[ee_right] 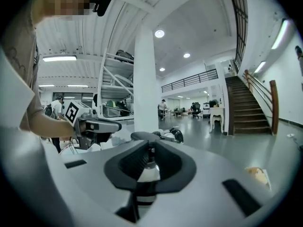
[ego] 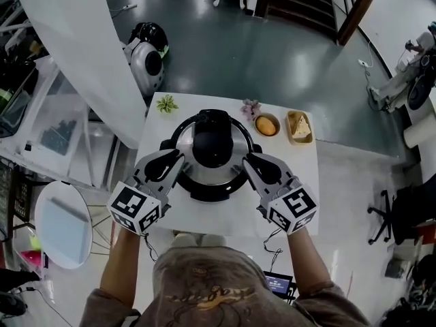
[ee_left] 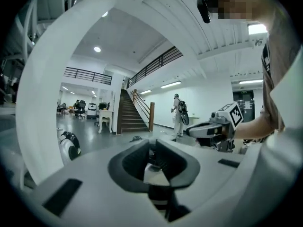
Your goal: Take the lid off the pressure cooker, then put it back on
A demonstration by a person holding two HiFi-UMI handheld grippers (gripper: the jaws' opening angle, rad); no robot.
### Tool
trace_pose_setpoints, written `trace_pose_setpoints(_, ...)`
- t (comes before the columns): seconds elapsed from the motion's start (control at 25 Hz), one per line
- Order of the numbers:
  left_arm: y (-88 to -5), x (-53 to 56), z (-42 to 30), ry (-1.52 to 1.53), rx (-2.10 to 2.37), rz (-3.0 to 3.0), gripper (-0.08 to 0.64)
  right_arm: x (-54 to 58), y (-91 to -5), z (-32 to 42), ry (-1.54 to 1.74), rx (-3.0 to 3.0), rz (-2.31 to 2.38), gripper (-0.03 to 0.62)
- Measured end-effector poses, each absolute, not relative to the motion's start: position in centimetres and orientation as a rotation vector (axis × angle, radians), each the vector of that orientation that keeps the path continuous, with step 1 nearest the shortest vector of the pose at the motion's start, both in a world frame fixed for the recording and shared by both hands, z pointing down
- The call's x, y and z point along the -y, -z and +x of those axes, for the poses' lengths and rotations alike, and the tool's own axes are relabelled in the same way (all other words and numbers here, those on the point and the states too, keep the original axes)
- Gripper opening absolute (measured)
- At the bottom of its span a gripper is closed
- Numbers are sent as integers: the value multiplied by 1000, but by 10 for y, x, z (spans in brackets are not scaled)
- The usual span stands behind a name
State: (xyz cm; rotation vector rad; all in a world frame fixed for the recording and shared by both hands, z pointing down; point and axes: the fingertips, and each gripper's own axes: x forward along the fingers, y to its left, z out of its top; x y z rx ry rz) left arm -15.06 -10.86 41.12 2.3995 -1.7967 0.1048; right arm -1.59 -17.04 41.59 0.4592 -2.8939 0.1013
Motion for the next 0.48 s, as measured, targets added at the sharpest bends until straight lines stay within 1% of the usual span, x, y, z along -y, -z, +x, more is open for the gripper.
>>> trace_pose_setpoints(0.08, -411, 99, -149, -75, 1819, 2387, 9, 167, -418, -10, -100, 2899, 500, -4)
trace_pose_setpoints(0.48, -418, 37, -138, -50, 1796, 2393, 5, 114, -421, 13, -142, 2916, 653, -4)
